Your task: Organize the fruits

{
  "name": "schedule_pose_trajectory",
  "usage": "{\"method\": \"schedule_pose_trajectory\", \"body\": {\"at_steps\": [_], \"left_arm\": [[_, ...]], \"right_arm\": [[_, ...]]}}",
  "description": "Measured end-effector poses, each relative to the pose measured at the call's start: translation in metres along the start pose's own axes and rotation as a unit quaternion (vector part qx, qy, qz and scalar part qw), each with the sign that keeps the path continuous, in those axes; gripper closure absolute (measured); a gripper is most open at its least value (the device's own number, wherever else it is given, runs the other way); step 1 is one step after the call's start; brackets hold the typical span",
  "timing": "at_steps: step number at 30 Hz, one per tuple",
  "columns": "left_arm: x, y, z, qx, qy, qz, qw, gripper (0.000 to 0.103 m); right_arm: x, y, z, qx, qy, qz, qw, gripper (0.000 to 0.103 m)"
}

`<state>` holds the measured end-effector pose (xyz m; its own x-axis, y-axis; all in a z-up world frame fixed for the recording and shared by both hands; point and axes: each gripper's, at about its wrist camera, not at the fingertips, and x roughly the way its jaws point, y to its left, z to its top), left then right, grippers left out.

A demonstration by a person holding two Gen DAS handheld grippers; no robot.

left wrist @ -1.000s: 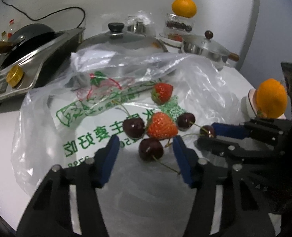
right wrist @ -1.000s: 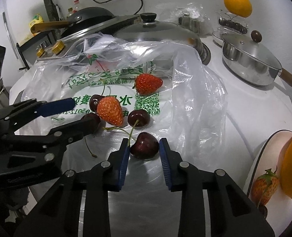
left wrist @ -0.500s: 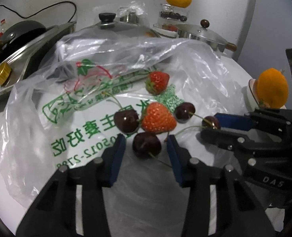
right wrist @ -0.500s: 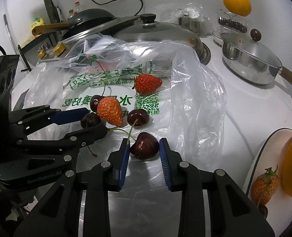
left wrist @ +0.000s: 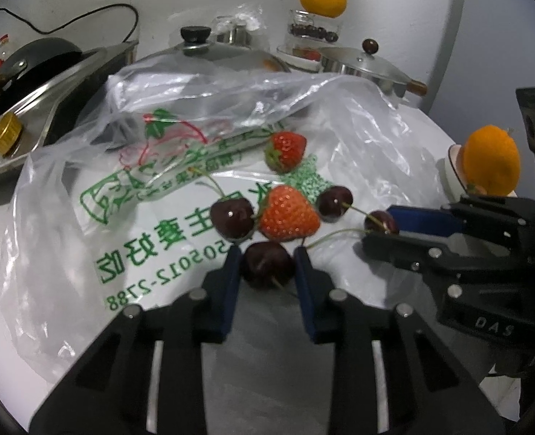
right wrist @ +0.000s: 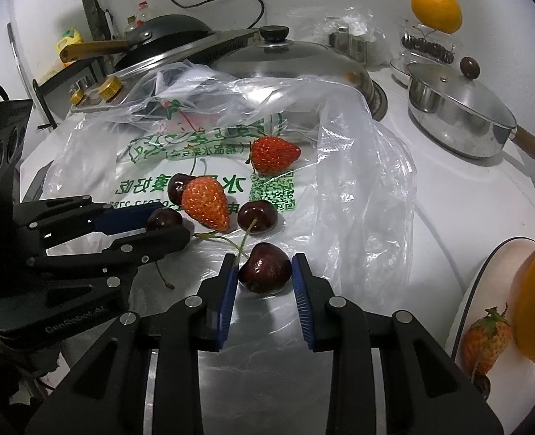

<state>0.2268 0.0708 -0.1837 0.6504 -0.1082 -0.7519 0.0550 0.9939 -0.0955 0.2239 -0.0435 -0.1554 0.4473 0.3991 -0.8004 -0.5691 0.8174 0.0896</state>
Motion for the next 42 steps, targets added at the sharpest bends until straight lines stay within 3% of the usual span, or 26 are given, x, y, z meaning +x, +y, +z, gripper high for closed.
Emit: {"method": "schedule_pose_trajectory", "body": {"at_steps": [42], "left_arm": [[-0.076, -0.024, -0.012, 0.007, -0.052, -0.006, 0.9986, 0.073]], "right_arm": [[-0.077, 0.023, -0.019, -0.012, -0.049, -0.024, 0.998, 0.070]]}}
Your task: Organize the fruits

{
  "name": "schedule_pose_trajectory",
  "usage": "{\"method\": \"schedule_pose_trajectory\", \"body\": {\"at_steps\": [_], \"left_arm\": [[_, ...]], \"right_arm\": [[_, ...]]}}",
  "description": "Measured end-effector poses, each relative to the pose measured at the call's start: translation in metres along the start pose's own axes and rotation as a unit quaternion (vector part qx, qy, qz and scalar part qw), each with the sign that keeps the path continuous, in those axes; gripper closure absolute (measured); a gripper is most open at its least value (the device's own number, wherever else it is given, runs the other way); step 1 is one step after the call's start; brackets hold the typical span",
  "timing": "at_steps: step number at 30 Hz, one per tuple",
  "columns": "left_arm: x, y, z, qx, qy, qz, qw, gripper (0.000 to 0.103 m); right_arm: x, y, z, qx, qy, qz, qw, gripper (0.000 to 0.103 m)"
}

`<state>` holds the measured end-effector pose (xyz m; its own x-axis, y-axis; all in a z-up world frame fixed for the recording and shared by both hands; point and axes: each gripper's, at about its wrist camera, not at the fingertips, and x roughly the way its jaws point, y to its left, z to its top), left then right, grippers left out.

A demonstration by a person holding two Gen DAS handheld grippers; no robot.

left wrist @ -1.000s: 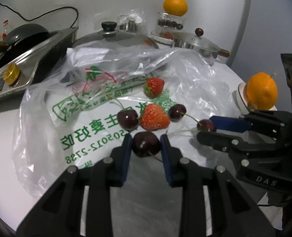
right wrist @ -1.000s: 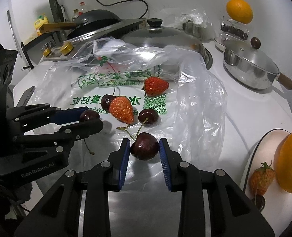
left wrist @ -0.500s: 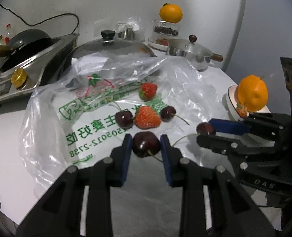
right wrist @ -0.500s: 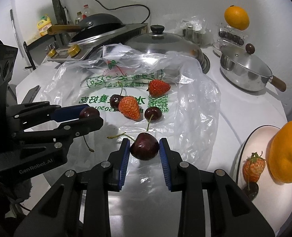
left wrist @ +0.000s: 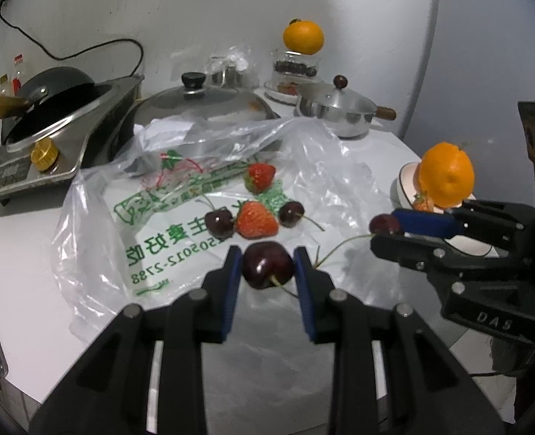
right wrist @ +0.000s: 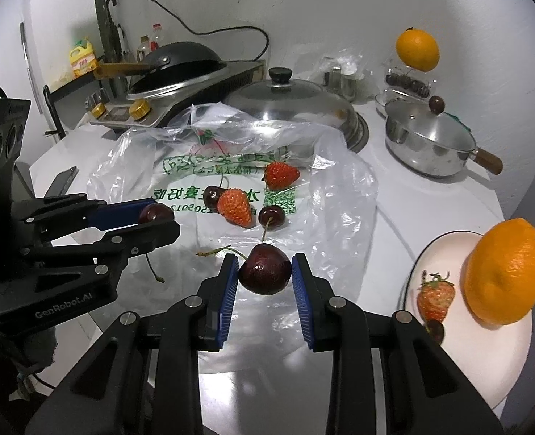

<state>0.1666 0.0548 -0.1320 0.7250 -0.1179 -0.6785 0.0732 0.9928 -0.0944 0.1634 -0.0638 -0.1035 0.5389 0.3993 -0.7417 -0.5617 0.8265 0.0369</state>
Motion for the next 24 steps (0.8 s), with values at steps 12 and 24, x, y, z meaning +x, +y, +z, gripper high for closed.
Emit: {"method": "schedule_pose_trajectory", "body": {"at_steps": [12, 24], "left_arm": [[-0.009, -0.018, 0.003, 0.012, -0.007, -0.002, 0.9999, 0.073], [-0.012, -0.032, 0.006, 0.016, -0.009, -0.005, 0.9998, 0.073]], "right_arm": [[-0.025, -0.012, -0.006, 0.010, -0.015, -0.014, 1.000, 0.070], [-0.033, -0.022, -0.011, 0.014, -0.023, -0.014, 1.000, 0.070]]}}
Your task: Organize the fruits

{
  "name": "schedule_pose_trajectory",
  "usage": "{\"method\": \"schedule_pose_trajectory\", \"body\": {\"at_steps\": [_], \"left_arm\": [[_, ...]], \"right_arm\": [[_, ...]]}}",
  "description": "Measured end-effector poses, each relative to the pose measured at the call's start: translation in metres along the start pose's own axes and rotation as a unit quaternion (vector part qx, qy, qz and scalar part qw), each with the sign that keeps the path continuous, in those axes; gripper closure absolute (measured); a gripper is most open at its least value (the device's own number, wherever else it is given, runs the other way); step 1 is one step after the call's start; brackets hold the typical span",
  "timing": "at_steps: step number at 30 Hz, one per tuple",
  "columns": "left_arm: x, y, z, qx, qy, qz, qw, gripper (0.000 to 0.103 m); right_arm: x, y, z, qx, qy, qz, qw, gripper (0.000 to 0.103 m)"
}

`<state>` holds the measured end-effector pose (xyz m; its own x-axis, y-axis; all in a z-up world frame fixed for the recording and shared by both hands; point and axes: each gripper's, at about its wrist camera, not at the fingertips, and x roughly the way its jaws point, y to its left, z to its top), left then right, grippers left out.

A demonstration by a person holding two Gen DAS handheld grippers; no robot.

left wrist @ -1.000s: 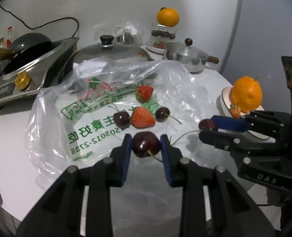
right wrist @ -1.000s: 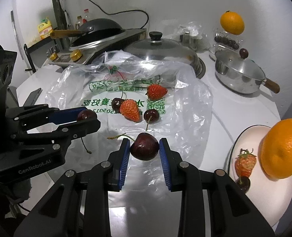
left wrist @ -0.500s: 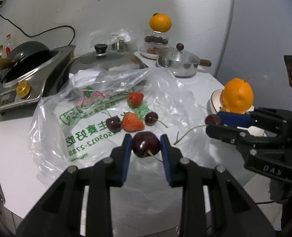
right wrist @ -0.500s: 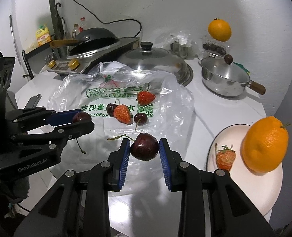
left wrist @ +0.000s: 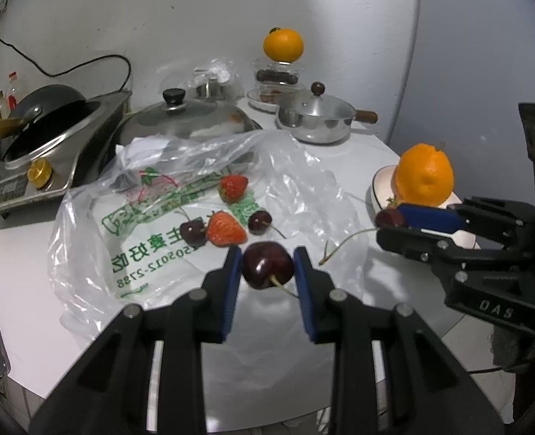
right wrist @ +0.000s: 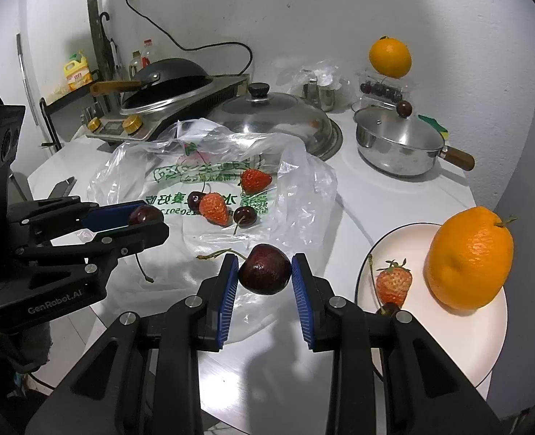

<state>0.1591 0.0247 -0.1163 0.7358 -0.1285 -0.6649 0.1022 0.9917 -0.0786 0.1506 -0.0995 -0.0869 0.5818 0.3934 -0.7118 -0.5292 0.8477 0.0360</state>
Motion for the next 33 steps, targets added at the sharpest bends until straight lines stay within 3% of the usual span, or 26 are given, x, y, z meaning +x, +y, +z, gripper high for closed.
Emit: {"method": "schedule_pose_trajectory", "body": {"at_steps": [33], "left_arm": [[0.015, -0.099, 0.022, 0.068, 0.011, -0.047, 0.9965, 0.073]], "right_arm": [[-0.055, -0.098, -0.038, 0.069, -0.024, -0.053, 0.996, 0.070]]}}
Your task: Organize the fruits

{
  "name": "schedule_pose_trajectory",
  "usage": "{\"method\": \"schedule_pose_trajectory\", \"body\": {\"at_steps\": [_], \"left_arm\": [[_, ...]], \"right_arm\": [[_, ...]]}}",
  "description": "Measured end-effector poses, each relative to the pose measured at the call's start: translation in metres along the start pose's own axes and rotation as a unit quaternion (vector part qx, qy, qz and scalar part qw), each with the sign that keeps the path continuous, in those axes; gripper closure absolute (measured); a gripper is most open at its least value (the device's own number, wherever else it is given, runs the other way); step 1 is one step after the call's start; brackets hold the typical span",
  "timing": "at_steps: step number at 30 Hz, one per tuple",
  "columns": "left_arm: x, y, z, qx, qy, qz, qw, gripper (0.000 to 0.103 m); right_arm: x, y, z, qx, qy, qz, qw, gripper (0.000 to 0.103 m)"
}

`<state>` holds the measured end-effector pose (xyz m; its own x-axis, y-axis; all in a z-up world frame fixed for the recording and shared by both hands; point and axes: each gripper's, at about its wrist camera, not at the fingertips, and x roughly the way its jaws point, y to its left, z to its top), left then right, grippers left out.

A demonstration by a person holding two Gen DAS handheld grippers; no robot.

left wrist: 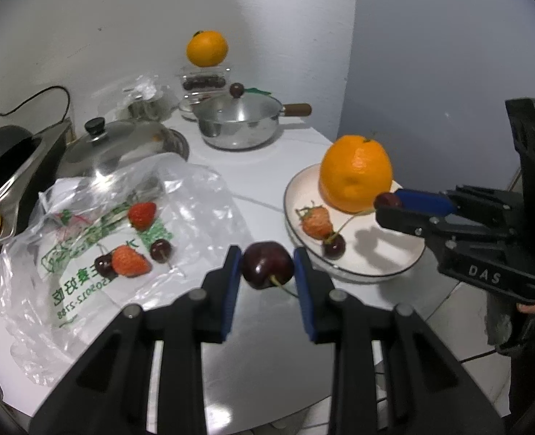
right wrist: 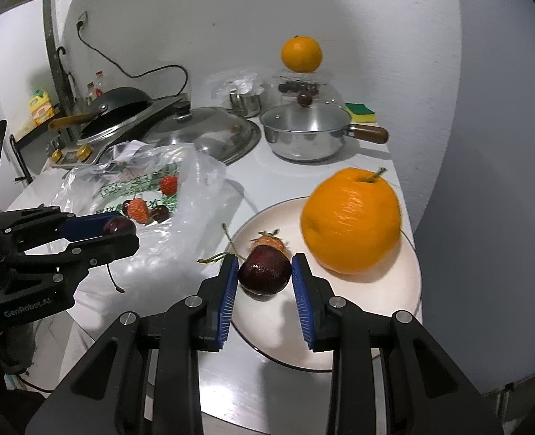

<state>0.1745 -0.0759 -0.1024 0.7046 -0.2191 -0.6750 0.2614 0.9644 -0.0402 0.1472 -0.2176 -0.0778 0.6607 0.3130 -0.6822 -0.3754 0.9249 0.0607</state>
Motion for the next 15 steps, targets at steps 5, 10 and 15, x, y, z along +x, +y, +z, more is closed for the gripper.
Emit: {"method": "schedule_pose_trajectory", "body": {"at_steps": [5, 10, 15], "left_arm": [[0.006, -0.012, 0.002, 0.007, 0.005, -0.004, 1.0000, 0.073], [0.014, -0.022, 0.004, 0.012, 0.010, -0.010, 0.9998, 0.073], [0.023, -0.035, 0.007, 0.019, 0.015, -0.019, 0.9995, 0.073]], "right_arm": [[-0.004, -0.017, -0.005, 0.012, -0.002, -0.007, 1.000, 0.070], [-0.005, -0.030, -0.008, 0.019, 0.001, -0.012, 1.000, 0.070], [-0.007, -0.042, -0.012, 0.026, 0.002, -0.015, 1.000, 0.070]]}}
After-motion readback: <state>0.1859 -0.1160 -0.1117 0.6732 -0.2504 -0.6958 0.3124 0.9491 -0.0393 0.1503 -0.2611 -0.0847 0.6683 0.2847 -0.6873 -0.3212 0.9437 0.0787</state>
